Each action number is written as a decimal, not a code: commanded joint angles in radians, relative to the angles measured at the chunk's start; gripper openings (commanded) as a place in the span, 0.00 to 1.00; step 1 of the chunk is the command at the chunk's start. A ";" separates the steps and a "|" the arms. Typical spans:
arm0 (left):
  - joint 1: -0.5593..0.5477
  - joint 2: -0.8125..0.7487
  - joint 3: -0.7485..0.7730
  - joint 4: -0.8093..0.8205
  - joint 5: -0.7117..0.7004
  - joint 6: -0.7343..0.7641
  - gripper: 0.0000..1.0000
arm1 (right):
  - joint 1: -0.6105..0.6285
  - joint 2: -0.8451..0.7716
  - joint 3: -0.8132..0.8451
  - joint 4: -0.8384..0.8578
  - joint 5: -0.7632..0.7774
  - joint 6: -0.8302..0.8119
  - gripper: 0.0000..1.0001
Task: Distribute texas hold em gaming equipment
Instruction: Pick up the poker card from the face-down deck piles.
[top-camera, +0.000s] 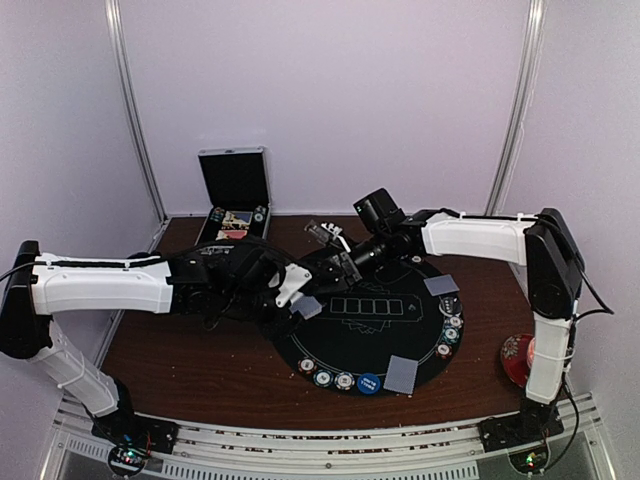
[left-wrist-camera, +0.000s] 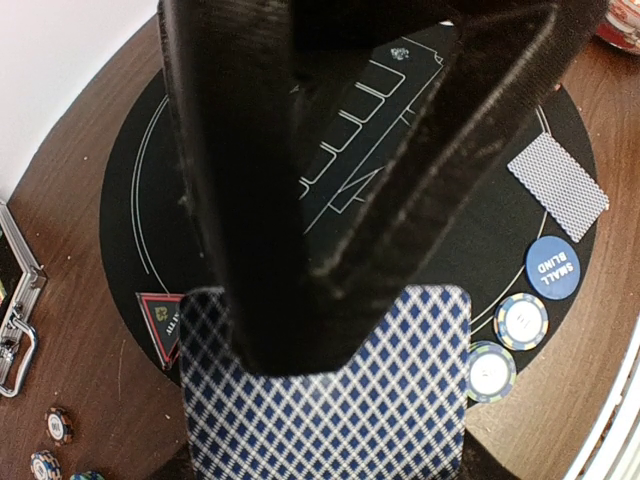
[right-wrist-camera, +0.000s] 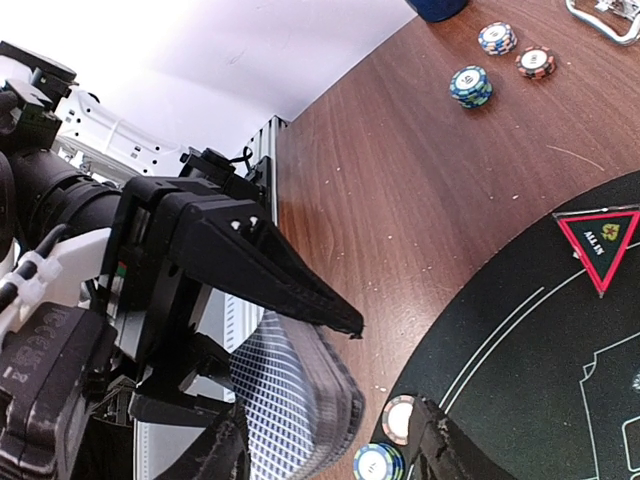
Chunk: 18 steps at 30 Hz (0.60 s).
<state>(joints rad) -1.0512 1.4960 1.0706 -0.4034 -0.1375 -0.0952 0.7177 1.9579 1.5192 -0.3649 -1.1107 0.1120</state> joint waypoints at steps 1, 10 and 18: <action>-0.007 -0.014 -0.006 0.053 0.007 0.014 0.60 | 0.022 0.000 0.005 0.013 -0.003 -0.006 0.54; -0.007 -0.011 -0.006 0.053 0.013 0.014 0.60 | 0.050 0.050 0.027 0.022 0.078 0.035 0.48; -0.007 -0.010 -0.007 0.053 0.012 0.015 0.60 | 0.051 0.064 0.030 0.006 0.172 0.042 0.38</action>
<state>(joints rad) -1.0512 1.4967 1.0603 -0.4095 -0.1345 -0.0948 0.7685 1.9995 1.5215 -0.3531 -1.0290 0.1562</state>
